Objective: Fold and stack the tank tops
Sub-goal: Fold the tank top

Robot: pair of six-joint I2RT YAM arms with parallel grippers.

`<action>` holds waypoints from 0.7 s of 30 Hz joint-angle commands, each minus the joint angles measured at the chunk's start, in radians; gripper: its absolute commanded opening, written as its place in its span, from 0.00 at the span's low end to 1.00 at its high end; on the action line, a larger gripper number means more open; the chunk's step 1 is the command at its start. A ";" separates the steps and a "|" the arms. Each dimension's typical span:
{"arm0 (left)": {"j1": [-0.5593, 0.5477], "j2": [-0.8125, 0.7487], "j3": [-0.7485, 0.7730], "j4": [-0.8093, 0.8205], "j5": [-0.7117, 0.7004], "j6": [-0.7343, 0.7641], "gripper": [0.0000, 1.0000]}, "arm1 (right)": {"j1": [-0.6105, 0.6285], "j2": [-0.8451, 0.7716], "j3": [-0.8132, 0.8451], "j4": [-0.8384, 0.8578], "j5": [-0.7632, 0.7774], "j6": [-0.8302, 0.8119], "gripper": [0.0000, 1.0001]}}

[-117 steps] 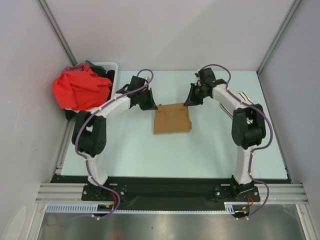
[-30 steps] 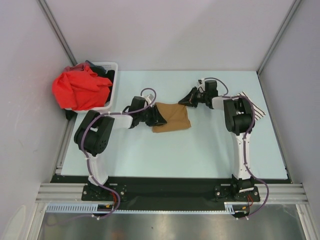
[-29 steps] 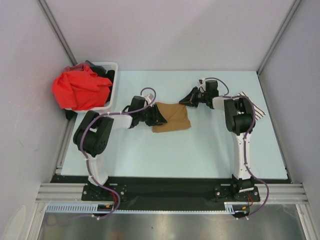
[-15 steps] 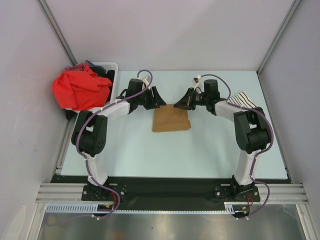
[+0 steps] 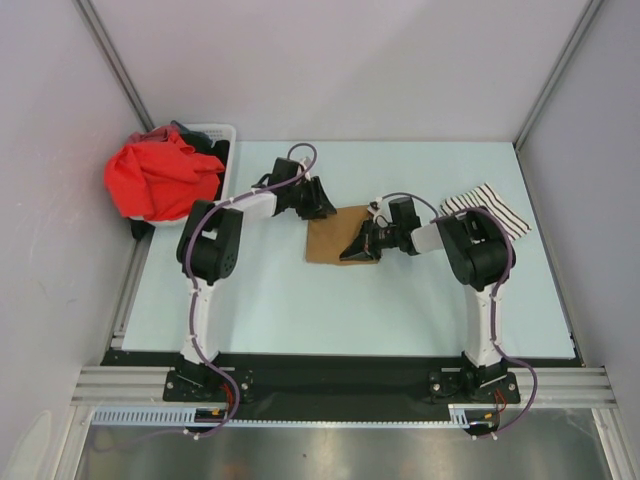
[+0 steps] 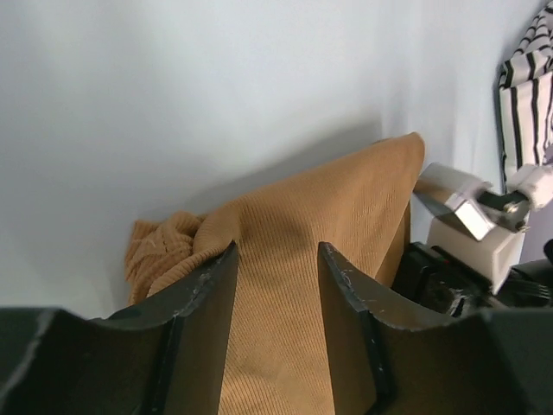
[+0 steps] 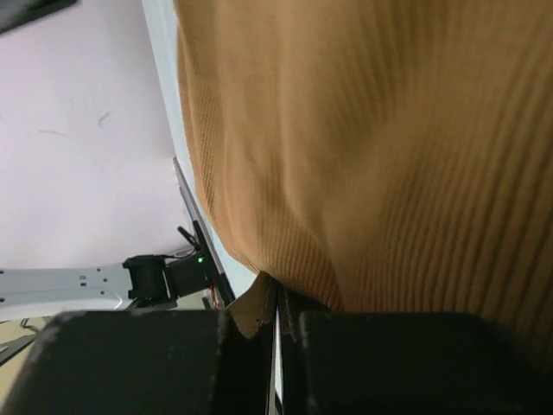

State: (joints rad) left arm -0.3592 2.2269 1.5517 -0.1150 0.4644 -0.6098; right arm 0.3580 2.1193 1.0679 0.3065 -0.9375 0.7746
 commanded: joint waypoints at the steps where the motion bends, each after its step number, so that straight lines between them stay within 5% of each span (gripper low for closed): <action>1: 0.017 0.048 0.057 -0.028 -0.021 0.019 0.48 | -0.007 0.036 0.000 0.019 0.003 -0.008 0.01; 7: 0.029 0.001 0.061 -0.037 -0.018 0.051 0.55 | -0.027 -0.005 -0.058 0.031 0.003 0.002 0.03; 12: 0.026 -0.133 -0.016 -0.061 -0.056 0.082 0.68 | -0.028 -0.157 -0.023 -0.166 0.089 -0.125 0.44; 21: -0.004 -0.418 -0.249 -0.150 -0.259 0.133 0.84 | -0.033 -0.318 0.154 -0.610 0.419 -0.317 0.58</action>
State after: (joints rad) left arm -0.3527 1.8927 1.3380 -0.2180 0.3126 -0.5240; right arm 0.3313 1.8488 1.1572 -0.1108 -0.6914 0.5583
